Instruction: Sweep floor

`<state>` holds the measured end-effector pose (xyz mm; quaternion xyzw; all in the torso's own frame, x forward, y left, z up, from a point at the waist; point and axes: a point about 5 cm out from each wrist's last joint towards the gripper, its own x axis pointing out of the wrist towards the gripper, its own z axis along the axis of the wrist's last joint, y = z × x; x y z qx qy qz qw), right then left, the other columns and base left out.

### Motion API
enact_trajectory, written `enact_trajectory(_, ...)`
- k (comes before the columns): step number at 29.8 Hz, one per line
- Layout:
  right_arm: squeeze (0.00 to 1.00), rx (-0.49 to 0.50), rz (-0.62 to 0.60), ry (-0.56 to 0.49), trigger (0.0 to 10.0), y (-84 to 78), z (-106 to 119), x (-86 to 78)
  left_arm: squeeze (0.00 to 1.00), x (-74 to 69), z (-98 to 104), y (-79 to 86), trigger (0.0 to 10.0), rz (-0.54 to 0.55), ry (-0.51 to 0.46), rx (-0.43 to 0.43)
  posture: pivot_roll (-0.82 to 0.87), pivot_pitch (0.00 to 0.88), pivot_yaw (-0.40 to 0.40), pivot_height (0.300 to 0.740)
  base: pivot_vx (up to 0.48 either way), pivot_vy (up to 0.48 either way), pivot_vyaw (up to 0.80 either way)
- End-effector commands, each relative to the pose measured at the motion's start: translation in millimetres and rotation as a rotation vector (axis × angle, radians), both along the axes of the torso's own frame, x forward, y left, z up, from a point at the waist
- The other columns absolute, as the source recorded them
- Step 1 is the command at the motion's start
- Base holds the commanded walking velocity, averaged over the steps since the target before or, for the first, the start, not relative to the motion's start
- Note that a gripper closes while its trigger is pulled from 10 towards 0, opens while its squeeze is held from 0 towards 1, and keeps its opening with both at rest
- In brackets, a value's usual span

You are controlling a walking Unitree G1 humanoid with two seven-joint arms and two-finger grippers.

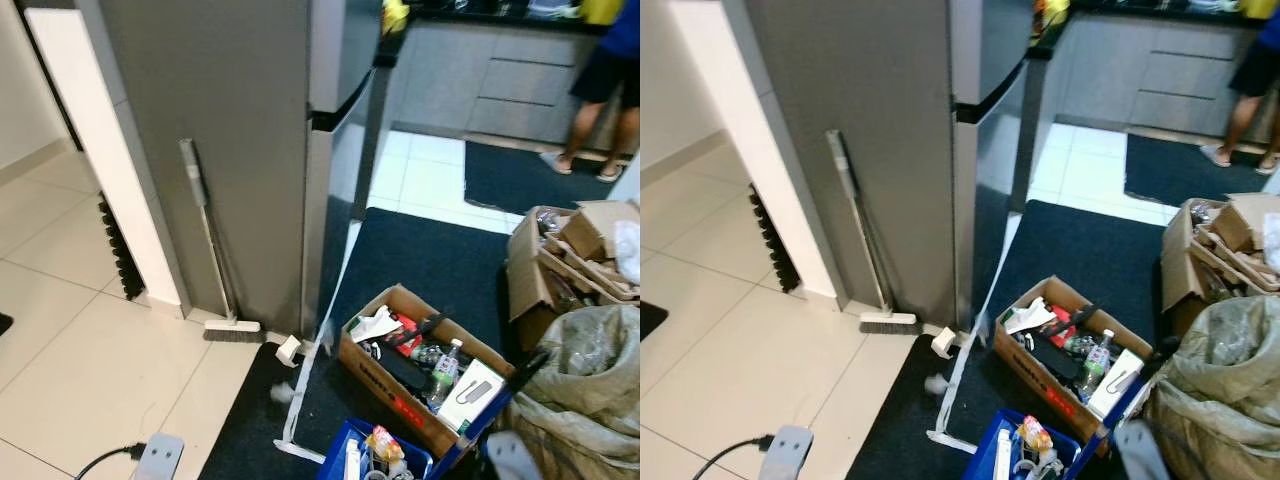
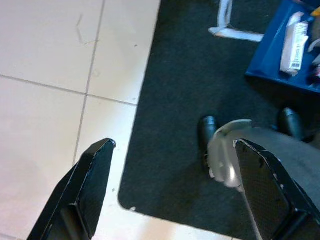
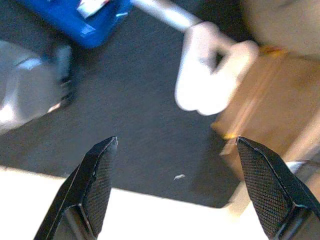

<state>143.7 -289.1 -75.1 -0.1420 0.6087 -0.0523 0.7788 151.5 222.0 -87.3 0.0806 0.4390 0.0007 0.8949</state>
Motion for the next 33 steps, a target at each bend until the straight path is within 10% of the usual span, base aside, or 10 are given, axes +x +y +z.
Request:
enact_trajectory(1,0.0,0.029,-0.012,0.002,10.0,2.1,-1.1,-1.1,0.0,-3.2,-1.5,-0.4,10.0,0.001,0.014,-0.005,0.06,0.043,-0.003,0.74,0.0,0.0,0.0)
enact_trajectory(19,0.0,0.114,-0.076,-0.029,10.0,31.0,-17.6,-17.5,0.0,1.6,-9.9,-51.6,10.0,-0.02,0.072,-0.031,0.06,0.038,-0.012,0.74,0.0,0.0,0.0)
enact_trajectory(27,0.0,0.121,-0.194,-0.143,10.0,32.9,-16.9,-12.9,0.0,5.7,-9.1,-53.6,10.0,-0.023,0.083,-0.027,0.06,0.04,-0.007,0.74,0.0,0.0,0.0)
enact_trajectory(33,0.0,0.173,-0.45,-0.35,10.0,22.8,-7.5,2.9,0.0,-3.8,-8.5,-22.6,10.0,0.005,0.085,-0.009,0.06,0.035,-0.003,0.74,0.0,-0.231,0.0)
